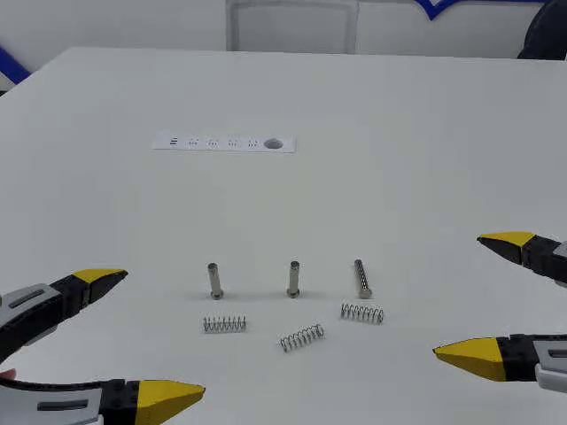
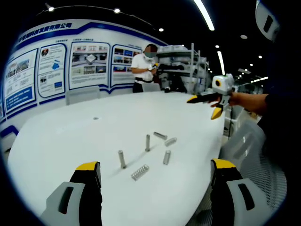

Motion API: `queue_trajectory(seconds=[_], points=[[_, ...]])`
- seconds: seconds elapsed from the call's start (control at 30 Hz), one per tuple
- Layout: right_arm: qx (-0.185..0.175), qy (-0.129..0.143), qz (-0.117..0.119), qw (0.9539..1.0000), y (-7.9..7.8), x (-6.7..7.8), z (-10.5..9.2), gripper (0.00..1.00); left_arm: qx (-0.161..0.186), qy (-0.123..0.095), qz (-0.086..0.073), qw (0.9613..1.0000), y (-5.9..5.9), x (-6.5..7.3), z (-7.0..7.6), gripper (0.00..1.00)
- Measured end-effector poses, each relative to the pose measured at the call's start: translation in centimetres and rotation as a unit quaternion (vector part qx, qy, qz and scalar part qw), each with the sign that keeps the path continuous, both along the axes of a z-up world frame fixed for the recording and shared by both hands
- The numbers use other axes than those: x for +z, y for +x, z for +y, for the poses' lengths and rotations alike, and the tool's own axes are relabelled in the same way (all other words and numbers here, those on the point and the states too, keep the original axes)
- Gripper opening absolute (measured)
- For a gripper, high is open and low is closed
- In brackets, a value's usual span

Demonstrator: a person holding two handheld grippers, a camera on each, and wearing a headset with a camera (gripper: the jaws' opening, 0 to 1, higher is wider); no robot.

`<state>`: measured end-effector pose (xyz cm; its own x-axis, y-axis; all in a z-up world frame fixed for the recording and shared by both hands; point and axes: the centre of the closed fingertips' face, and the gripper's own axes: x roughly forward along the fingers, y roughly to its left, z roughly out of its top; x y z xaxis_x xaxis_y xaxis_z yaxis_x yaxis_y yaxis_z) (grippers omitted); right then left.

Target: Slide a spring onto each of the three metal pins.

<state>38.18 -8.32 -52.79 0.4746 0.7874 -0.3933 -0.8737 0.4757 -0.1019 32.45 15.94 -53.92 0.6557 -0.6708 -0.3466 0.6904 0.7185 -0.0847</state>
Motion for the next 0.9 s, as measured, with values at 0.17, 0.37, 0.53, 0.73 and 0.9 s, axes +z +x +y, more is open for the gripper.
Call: queue_trajectory(seconds=[0.17,0.37,0.53,0.73,0.9], points=[[-0.001,0.004,0.001,1.0000,0.1,0.1,0.1,0.88,0.002,0.000,0.003,1.0000,-0.2,-0.2,0.1,0.98],[-0.003,0.006,0.001,1.0000,0.2,0.2,0.1,0.87,0.003,0.002,0.005,1.0000,-0.3,-0.3,0.2,0.98],[-0.003,0.004,0.005,1.0000,0.0,0.0,0.1,0.87,0.004,0.003,0.006,1.0000,-0.4,-0.3,0.2,0.98],[-0.009,0.002,0.007,0.9999,0.3,-0.1,-0.1,0.87,0.001,0.002,0.003,1.0000,-0.5,0.0,-0.1,0.98],[-0.020,-0.003,0.002,0.9998,1.4,0.5,-0.2,0.85,0.001,0.001,0.002,1.0000,-0.5,0.2,-0.3,0.98]])
